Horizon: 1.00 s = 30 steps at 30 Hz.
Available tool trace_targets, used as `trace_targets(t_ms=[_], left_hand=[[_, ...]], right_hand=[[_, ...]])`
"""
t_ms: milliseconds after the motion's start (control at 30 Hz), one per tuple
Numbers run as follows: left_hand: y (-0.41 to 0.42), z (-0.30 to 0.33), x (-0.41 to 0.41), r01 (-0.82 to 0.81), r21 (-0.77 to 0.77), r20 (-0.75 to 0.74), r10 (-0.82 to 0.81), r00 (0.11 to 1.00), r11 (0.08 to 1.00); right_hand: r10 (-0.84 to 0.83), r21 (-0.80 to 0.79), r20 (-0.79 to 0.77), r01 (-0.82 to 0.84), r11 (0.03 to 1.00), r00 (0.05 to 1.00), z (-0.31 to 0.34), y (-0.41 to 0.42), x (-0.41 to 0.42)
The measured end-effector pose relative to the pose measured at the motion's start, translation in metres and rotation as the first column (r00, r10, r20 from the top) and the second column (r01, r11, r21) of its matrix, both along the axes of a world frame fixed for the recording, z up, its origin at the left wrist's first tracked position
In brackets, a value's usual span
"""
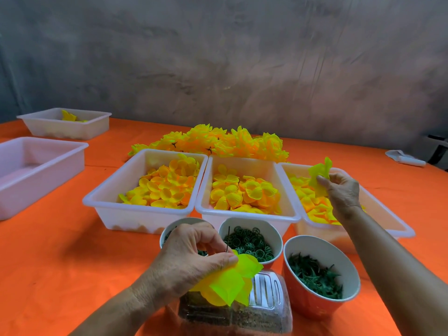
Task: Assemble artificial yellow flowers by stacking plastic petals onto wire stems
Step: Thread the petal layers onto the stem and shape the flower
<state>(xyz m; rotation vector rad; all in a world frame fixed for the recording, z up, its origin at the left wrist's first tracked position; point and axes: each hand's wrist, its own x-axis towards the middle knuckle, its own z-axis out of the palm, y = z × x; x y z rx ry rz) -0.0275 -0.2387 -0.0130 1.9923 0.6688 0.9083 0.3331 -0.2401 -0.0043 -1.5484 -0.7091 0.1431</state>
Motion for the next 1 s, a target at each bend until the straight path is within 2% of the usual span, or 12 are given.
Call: trace_targets(t_ms=[133,267,433,533,767,1000], left_hand=[[-0.005,0.004,-0.001,0.030,-0.041,-0.040,-0.032,0.999,0.999],[-0.006,0.004,-0.001,0.022,-0.078,-0.032,-0.024,0.999,0.997],[-0.001,0.001,0.001,0.005,-0.052,0.020,-0.004,1.000,0.999],[-0.001,-0.001,0.001,-0.005,-0.051,0.018,0.006,1.000,0.999],[-0.003,0.001,0.000,-0.003,-0.065,0.015,0.004,1.000,0.998],[-0.002,0.001,0.000,0.011,-0.057,0.017,-0.010,1.000,0.998]], right_hand=[[0.294,0.136,-0.106,-0.279,0.950,0.950,0.026,-0.015,-0.045],[0.547,0.193,-0.216,-0.514,0.836,0.809,0.044,-0.030,-0.093],[0.715,0.162,-0.224,-0.699,0.697,0.662,0.045,-0.044,-0.140],[0.736,0.176,-0.240,-0.718,0.674,0.633,0.041,-0.046,-0.155],[0.607,0.133,-0.285,-0.597,0.791,0.742,0.038,-0.040,-0.169],[0.586,0.174,-0.223,-0.560,0.810,0.779,0.044,-0.042,-0.181]])
